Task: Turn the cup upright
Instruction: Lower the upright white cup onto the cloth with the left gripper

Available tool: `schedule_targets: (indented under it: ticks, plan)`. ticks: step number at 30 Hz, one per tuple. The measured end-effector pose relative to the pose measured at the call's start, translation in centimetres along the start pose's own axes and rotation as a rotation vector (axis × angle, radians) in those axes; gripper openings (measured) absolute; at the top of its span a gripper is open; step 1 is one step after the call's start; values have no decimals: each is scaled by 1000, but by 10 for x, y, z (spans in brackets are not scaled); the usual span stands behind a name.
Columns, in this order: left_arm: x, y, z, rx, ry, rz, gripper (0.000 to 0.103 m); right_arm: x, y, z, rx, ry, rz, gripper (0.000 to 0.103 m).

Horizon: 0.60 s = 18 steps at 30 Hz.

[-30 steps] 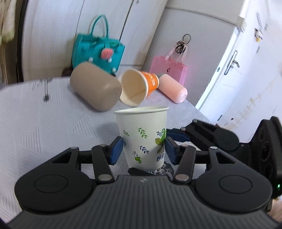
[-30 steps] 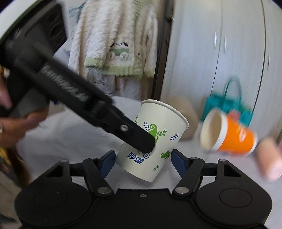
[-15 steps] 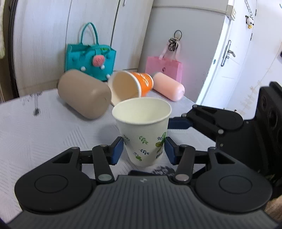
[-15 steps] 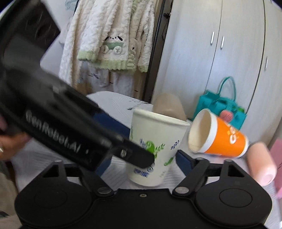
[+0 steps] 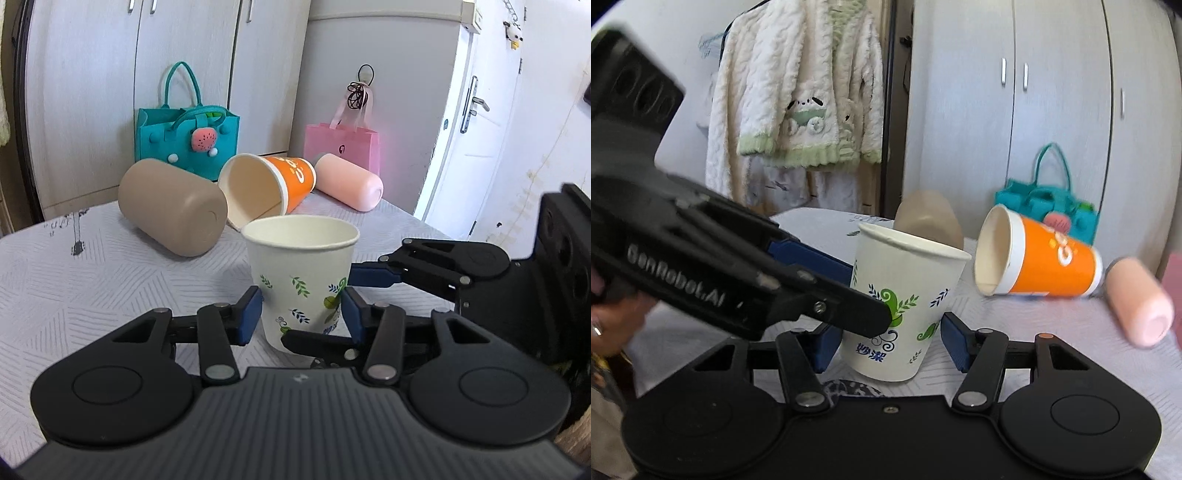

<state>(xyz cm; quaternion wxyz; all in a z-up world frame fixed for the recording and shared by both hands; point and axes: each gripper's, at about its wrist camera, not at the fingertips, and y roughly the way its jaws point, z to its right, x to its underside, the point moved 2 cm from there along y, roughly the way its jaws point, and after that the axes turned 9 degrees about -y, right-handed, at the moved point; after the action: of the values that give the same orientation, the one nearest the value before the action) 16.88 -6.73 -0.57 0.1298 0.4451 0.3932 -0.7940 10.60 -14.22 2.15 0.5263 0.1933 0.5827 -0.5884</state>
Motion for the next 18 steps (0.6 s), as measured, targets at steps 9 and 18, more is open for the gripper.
schedule_targets:
  ticks: [9, 18]
  plan:
    - [4, 3, -3, 1, -55, -27, 48, 1, 1, -16, 91, -102, -5, 66]
    - [9, -10, -8, -49, -138, -18, 58, 2, -13, -16, 25, -41, 1, 87]
